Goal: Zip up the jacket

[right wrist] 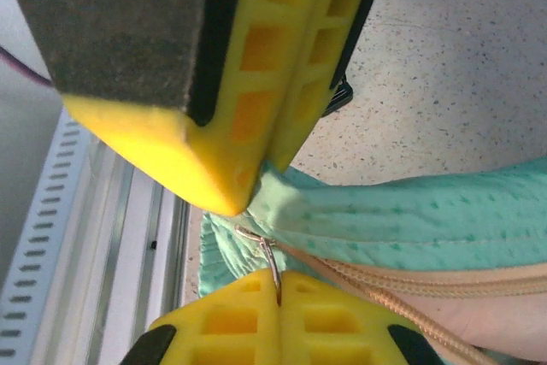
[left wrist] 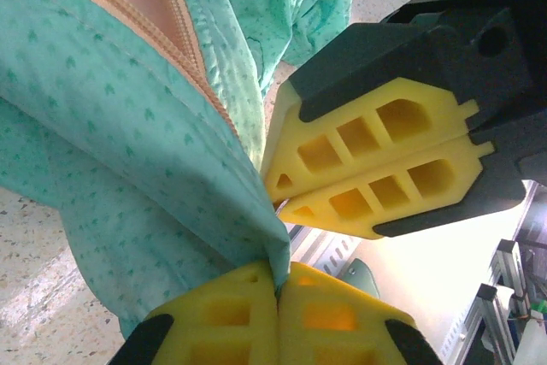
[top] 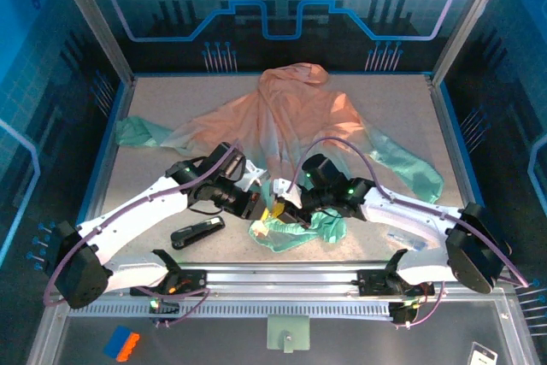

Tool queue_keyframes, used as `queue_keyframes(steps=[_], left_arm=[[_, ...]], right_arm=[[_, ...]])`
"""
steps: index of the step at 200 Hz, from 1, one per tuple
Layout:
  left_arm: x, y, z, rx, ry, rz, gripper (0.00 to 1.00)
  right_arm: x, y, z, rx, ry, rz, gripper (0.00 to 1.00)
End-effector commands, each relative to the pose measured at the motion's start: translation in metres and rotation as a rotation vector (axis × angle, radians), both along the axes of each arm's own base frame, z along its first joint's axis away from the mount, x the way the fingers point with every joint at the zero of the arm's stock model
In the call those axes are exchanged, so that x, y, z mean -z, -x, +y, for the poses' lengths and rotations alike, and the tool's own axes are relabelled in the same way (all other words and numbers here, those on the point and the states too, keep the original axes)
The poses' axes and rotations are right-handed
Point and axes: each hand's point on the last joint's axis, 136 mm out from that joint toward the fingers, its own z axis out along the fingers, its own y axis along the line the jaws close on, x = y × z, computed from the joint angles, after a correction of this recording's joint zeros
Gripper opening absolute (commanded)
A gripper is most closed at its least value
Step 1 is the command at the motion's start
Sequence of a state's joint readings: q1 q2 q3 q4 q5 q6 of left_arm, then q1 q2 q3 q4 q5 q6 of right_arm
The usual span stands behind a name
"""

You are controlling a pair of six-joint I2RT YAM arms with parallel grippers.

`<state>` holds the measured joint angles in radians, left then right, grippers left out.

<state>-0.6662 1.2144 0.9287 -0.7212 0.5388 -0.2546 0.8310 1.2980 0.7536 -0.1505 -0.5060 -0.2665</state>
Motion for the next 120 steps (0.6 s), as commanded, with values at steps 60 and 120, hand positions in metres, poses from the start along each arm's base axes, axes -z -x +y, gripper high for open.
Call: queue_keyframes(steps=[60,120], left_arm=[[-0.021,-0.012,0.005,-0.068,0.052,-0.107,0.52],[-0.011,-0.018,0.028,-0.306,0.062,-0.12,0.61]], right_arm=[[-0.006,0.001,0.006,0.016,-0.043,0.048,0.0],[-0.005,-0.004,0.008,0.033,-0.042,0.072,0.0]])
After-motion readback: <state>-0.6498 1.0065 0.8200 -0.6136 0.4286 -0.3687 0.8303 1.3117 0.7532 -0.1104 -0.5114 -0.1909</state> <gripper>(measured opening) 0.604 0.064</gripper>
